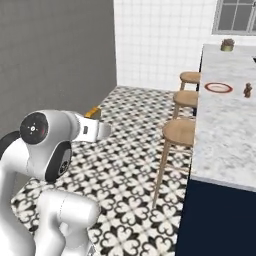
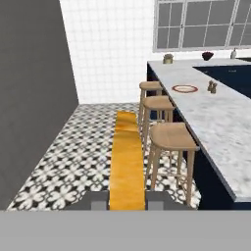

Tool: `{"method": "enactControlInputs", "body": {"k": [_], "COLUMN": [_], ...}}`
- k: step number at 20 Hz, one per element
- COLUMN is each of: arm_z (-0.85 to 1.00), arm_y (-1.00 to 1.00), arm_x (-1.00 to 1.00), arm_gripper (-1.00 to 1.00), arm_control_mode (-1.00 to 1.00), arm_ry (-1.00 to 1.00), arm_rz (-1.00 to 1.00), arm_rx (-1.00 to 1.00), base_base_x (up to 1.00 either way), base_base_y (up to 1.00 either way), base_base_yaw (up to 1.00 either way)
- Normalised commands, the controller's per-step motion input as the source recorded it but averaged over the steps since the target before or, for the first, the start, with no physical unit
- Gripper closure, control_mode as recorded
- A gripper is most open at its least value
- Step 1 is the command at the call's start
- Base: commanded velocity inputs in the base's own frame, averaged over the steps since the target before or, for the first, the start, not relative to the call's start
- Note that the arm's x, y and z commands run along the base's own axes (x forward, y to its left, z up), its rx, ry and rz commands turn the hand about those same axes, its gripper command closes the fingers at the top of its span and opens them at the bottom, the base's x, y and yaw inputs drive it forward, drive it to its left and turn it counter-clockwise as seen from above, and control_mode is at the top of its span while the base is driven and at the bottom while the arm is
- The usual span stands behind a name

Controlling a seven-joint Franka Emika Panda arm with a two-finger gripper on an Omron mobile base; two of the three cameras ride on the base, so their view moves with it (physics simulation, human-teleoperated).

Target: Start the toaster. Once the lever pops up, take the bread to the plate on the dining counter.

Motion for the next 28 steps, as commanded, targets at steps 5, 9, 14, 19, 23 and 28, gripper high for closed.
{"method": "enactControlInputs", "body": {"k": [5, 9, 14, 19, 23, 28], "arm_z": [0.00, 0.00, 0.00, 0.00, 0.00, 0.00], "arm_y": [0.00, 0.00, 0.00, 0.00, 0.00, 0.00], "arm_x": [0.00, 0.00, 0.00, 0.00, 0.00, 0.00], "arm_gripper": [1.00, 1.00, 1.00, 1.00, 1.00, 1.00], "arm_control_mode": [1.00, 1.00, 1.00, 1.00, 1.00, 1.00], "arm_ry": [0.00, 0.00, 0.00, 0.00, 0.00, 0.00], "arm_rz": [0.00, 0.00, 0.00, 0.00, 0.00, 0.00], "arm_rx": [0.00, 0.00, 0.00, 0.00, 0.00, 0.00], "base_base_x": [1.00, 1.00, 1.00, 1.00, 1.00, 1.00], "base_base_y": [1.00, 1.00, 1.00, 1.00, 1.00, 0.99], "base_base_yaw": [-0.37, -0.38, -0.39, -0.43, -0.58, -0.66]}}
